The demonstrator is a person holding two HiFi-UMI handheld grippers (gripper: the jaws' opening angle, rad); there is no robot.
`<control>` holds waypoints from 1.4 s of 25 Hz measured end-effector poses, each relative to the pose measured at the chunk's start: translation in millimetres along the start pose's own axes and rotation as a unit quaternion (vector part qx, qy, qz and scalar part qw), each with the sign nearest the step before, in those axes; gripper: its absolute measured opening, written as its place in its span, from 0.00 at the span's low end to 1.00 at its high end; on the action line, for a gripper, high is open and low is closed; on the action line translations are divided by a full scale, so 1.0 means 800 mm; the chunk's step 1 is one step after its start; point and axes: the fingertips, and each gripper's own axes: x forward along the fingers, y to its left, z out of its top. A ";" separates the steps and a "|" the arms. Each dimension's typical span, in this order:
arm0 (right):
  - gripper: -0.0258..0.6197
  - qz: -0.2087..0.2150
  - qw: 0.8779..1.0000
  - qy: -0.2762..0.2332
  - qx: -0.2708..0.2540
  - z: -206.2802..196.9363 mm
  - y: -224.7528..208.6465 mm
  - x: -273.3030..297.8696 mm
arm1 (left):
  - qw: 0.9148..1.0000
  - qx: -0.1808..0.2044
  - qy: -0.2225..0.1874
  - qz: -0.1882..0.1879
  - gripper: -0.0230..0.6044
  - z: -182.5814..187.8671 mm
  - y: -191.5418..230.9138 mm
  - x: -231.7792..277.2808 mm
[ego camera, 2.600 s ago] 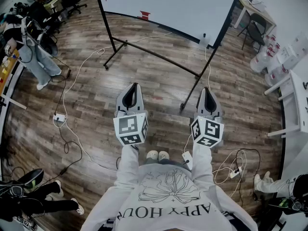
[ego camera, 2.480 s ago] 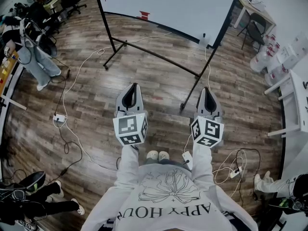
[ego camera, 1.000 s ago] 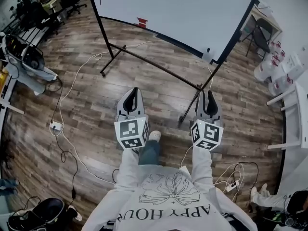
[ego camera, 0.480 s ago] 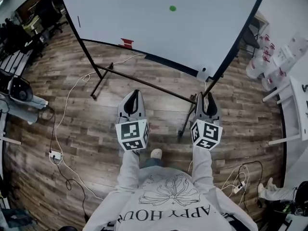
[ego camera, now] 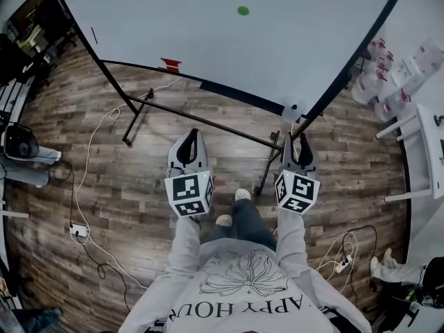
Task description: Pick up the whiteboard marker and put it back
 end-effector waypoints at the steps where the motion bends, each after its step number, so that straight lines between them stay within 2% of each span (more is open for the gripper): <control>1: 0.24 0.000 1.000 0.003 -0.001 -0.003 -0.004 0.010 | 1.000 0.000 0.002 0.001 0.05 -0.001 0.000 0.010; 9: 0.25 -0.002 0.999 0.030 -0.023 -0.025 -0.046 0.105 | 1.000 -0.002 0.013 0.015 0.05 -0.005 -0.007 0.094; 18: 0.28 0.018 0.996 0.077 -0.032 -0.075 -0.070 0.182 | 0.999 -0.003 0.043 0.016 0.05 -0.028 -0.025 0.179; 27: 0.27 0.007 0.992 0.117 -0.037 -0.121 -0.079 0.212 | 0.998 -0.005 0.063 0.023 0.05 -0.046 -0.022 0.210; 31: 0.18 -0.005 0.992 0.119 -0.042 -0.126 -0.086 0.217 | 0.997 -0.004 0.068 0.026 0.05 -0.050 -0.020 0.215; 35: 0.16 -0.010 0.992 0.114 -0.046 -0.124 -0.091 0.221 | 0.997 -0.005 0.071 0.028 0.05 -0.054 -0.020 0.218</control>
